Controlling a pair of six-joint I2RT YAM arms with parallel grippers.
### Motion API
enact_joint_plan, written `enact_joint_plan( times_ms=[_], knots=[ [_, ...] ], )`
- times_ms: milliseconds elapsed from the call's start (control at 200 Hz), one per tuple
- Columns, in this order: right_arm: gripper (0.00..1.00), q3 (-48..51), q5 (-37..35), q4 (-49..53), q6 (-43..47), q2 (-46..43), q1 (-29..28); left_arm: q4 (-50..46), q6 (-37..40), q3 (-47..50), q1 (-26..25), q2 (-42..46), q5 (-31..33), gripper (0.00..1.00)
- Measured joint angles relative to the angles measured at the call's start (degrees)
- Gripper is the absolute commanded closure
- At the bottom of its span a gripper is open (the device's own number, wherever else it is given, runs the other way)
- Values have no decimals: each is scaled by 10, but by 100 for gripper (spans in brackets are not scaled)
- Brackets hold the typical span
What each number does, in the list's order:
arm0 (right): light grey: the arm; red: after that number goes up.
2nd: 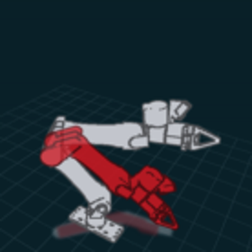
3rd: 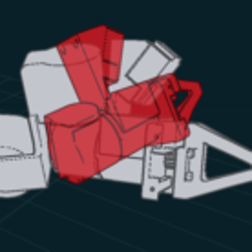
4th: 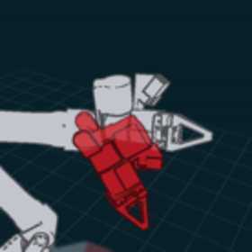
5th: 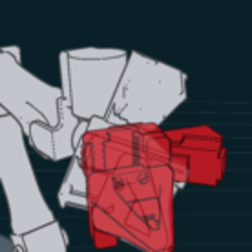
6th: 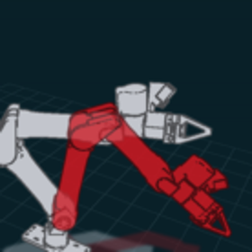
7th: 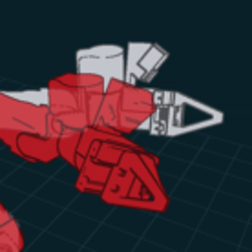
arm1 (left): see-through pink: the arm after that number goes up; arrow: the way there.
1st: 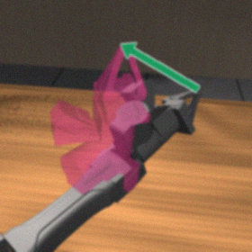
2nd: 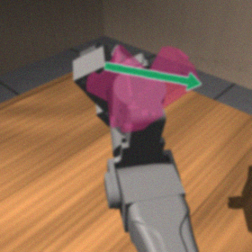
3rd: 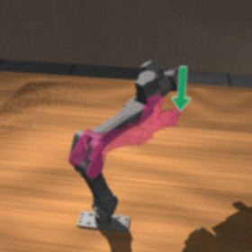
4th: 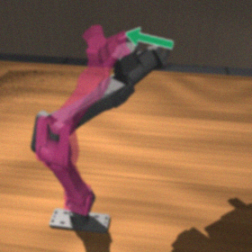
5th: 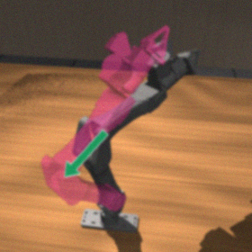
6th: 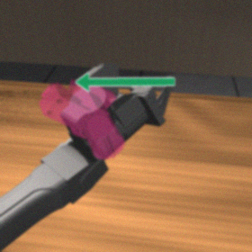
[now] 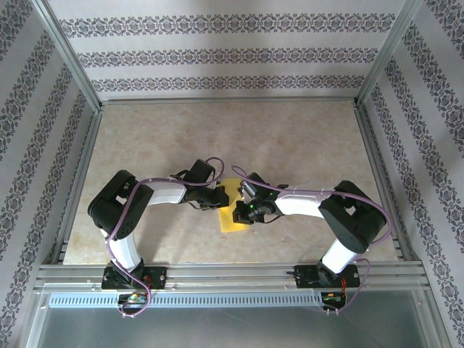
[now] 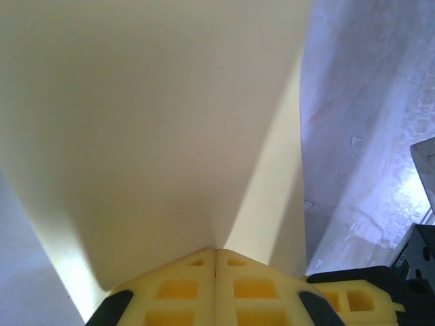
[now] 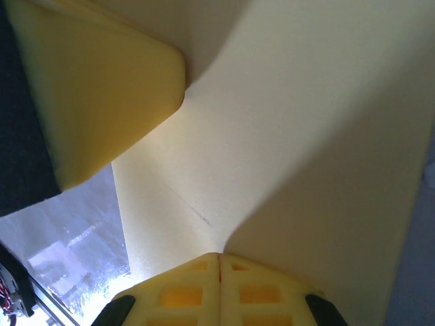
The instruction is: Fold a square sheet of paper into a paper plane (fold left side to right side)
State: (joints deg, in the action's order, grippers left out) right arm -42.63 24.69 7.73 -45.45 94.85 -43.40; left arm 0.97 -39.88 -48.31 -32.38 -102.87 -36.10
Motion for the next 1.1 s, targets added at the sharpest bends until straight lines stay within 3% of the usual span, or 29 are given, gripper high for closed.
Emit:
enact_joint_plan(
  times_ms=[660, 1099],
  knots=[
    [100, -11, 0, 1, 8, 10, 0, 33, 28, 6, 59, -20, -58, 96],
    [100, -11, -5, -9, 8, 12, 0, 15, 63, -81, 105, -79, -57, 96]
  ],
)
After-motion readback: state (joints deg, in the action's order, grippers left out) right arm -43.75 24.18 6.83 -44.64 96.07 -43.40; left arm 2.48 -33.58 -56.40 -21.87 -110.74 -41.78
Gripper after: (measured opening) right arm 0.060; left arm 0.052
